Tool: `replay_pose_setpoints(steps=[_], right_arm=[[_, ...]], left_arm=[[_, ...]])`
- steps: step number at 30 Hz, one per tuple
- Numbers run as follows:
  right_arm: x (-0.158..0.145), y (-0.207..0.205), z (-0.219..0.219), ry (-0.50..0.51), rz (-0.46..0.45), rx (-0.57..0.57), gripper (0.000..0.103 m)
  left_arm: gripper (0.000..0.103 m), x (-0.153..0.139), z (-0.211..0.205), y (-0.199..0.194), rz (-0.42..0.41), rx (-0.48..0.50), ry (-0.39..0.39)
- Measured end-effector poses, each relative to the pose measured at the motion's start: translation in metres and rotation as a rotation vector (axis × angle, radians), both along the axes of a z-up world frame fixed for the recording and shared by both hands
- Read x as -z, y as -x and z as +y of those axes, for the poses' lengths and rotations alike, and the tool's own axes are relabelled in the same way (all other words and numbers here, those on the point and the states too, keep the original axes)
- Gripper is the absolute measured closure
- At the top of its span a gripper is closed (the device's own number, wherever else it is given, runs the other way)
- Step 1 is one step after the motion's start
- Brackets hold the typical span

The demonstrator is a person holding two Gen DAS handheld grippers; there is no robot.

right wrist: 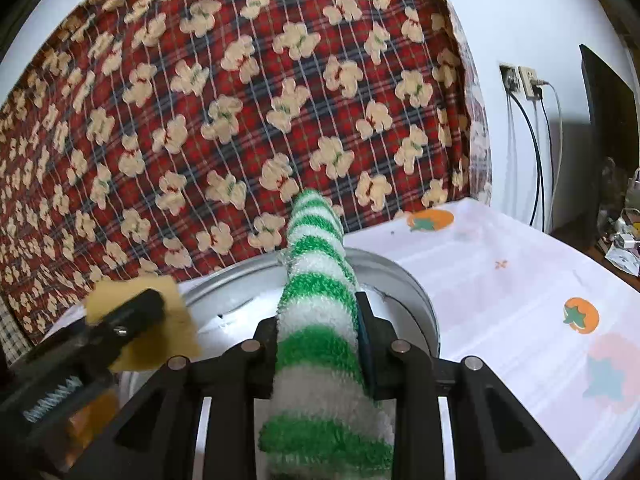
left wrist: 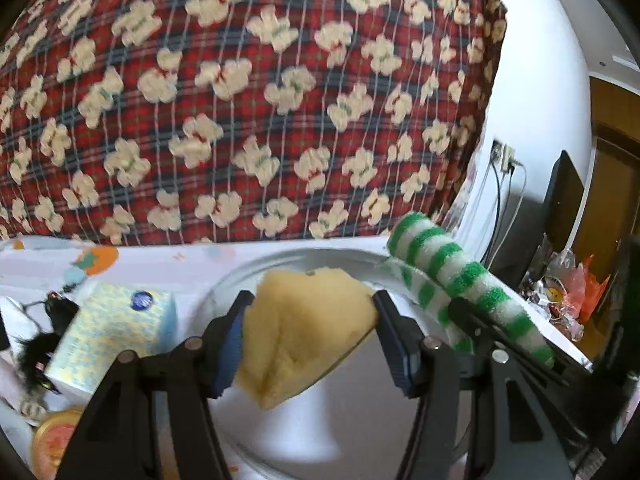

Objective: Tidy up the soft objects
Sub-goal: 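Carry sock and sponge to the metal tin and open both grippers inside, then withdraw both tools from the tin back toward the remaining items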

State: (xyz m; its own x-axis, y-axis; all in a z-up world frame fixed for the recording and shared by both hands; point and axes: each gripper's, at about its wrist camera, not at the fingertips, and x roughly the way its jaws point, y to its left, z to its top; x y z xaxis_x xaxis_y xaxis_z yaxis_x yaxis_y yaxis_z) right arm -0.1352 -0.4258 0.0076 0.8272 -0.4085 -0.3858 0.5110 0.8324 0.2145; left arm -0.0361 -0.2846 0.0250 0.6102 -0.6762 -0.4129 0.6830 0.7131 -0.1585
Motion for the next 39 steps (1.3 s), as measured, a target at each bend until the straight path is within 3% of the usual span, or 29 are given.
replay_pose_setpoints(steps=[6,8,10,12,15,16,20,23,26,30,39], right_arm=[[0.006,-0.008,0.0,-0.034,0.036,-0.032,0.072],[0.006,-0.011,0.0,-0.048,0.044,-0.044,0.067],[0.008,-0.012,-0.002,-0.062,0.058,-0.03,0.062],[0.009,-0.01,-0.007,-0.094,0.052,-0.009,0.048],[0.009,0.0,-0.019,-0.16,-0.012,0.013,0.039],[0.008,0.005,-0.021,-0.169,-0.034,0.026,0.037],[0.002,0.019,-0.023,-0.175,-0.125,0.038,0.028],[-0.002,0.021,-0.016,-0.155,-0.156,0.006,0.028],[-0.008,0.022,-0.006,-0.092,-0.175,-0.003,0.027],[-0.016,0.032,0.01,0.044,-0.222,0.068,0.027],[-0.016,0.022,0.024,0.133,-0.187,0.046,0.023]], left_arm=[[0.043,0.022,-0.014,-0.006,0.024,-0.01,-0.049],[0.041,0.025,-0.016,-0.007,0.021,-0.012,-0.058],[0.034,0.026,-0.014,-0.008,0.006,-0.024,-0.06],[0.022,0.028,-0.012,-0.009,-0.006,-0.048,-0.066],[0.002,0.03,-0.009,-0.012,0.023,-0.043,-0.061],[0.0,0.03,-0.008,-0.011,0.027,-0.041,-0.052],[0.0,0.019,0.001,0.006,-0.05,-0.035,0.013],[0.0,0.017,-0.001,0.014,-0.107,-0.033,-0.018],[0.0,0.014,0.001,0.019,-0.157,-0.055,-0.036],[0.0,0.009,0.012,0.026,-0.224,-0.099,-0.026],[0.0,0.01,0.037,0.03,-0.257,-0.135,-0.014]])
